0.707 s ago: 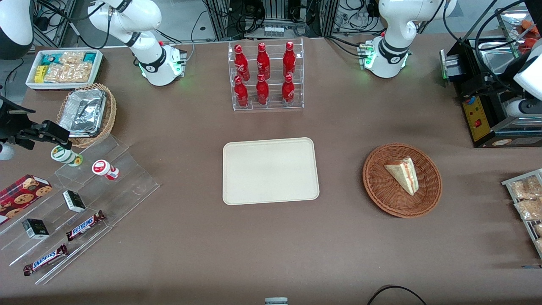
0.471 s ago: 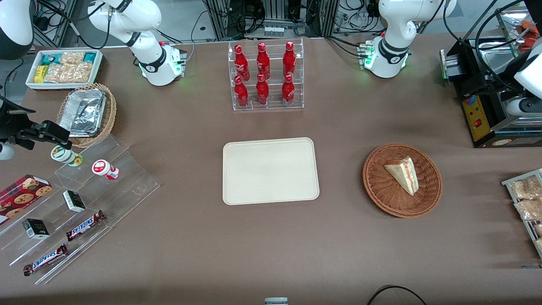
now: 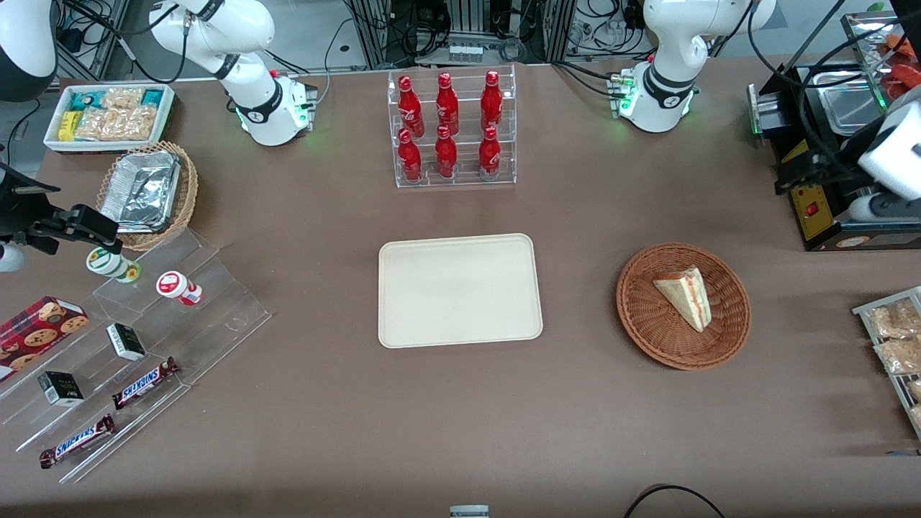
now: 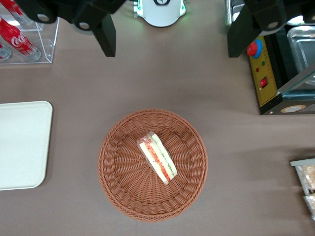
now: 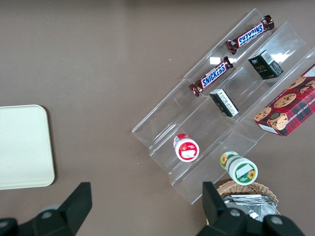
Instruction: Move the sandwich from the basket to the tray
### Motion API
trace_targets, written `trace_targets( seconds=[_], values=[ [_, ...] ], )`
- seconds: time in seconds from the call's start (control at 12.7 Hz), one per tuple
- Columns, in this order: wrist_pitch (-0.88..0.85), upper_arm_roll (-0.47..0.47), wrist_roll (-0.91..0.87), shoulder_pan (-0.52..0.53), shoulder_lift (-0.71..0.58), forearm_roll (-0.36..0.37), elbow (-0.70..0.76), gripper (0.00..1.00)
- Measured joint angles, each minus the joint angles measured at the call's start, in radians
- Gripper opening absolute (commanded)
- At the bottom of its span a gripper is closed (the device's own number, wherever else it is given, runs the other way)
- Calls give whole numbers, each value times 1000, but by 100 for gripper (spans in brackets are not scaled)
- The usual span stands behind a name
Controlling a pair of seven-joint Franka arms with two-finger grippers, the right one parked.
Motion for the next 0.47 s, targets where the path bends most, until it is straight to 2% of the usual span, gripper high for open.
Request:
trace_targets(
  seconds=[0.31,0.47],
  values=[
    [261,0,0,0,-42,0,-295,100],
    [347,0,0,0,-57,1,-384,100]
  ],
)
